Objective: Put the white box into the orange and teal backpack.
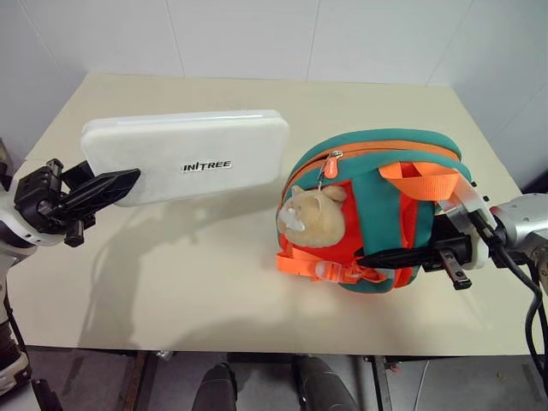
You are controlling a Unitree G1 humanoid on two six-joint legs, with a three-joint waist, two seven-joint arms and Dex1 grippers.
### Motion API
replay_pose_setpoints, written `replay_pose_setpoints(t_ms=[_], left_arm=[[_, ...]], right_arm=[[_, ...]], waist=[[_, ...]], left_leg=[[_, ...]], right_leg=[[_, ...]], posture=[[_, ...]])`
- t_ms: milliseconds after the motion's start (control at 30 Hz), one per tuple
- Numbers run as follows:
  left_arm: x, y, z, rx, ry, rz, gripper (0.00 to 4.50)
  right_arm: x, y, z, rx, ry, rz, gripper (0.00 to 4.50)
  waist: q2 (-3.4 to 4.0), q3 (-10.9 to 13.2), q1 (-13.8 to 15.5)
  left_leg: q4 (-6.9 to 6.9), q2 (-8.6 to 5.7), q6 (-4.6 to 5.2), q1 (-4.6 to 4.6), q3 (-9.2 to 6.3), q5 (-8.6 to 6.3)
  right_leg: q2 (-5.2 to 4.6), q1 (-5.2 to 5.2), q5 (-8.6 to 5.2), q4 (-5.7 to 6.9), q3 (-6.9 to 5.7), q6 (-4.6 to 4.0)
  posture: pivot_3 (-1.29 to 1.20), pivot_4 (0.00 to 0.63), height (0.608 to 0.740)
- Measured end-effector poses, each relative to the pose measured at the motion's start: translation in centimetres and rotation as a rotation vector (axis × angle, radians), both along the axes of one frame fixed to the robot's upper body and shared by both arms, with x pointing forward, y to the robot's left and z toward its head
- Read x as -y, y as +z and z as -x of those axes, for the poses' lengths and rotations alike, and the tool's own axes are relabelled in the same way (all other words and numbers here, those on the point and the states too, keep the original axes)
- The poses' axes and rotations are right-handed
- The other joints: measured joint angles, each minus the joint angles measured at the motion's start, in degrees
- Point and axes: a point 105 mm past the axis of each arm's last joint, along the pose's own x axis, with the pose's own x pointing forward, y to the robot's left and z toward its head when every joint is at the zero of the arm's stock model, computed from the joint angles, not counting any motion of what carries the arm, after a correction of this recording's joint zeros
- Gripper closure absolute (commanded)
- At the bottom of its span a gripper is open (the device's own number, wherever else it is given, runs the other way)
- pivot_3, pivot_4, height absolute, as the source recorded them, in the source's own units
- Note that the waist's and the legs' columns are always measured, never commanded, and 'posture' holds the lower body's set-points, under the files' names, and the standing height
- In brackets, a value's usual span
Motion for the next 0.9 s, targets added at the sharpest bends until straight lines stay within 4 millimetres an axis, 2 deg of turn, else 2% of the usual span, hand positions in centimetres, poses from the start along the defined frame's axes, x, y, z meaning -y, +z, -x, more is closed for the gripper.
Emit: replay_pose_setpoints(t_ms=[267,633,900], left_arm=[[1.5,-1.1,-0.2,-0.045,-0.09,-0.057,3.16],[3.1,-0.8,-2.3,0.051,-0.102,-0.154,3.16],[4.1,-1.9,-3.2,0.054,-0.127,-0.243,3.16]], right_arm=[[-0.2,-0.1,-0.4,0.009,-0.024,-0.01,4.5],[-0.4,0.0,-0.8,0.027,-0.049,-0.019,4.5],[-0.4,0.0,-0.9,0.03,-0.062,-0.018,4.5]], waist=[[0.0,0.0,-0.02],[0.0,0.0,0.39],[0.0,0.0,0.58]], left_leg=[[0.0,0.0,0.0,0.0,0.01,0.0],[0.08,-0.01,0.02,0.0,0.01,-0.01],[0.12,-0.01,0.03,0.0,0.0,-0.02]], right_leg=[[0.0,0.0,0.0,0.0,0.01,0.0],[0.0,0.07,0.02,-0.01,0.01,0.03],[0.0,0.1,0.03,-0.01,0.0,0.05]], posture=[[0.0,0.15,0.74],[0.0,0.15,0.74],[0.0,0.15,0.74]])
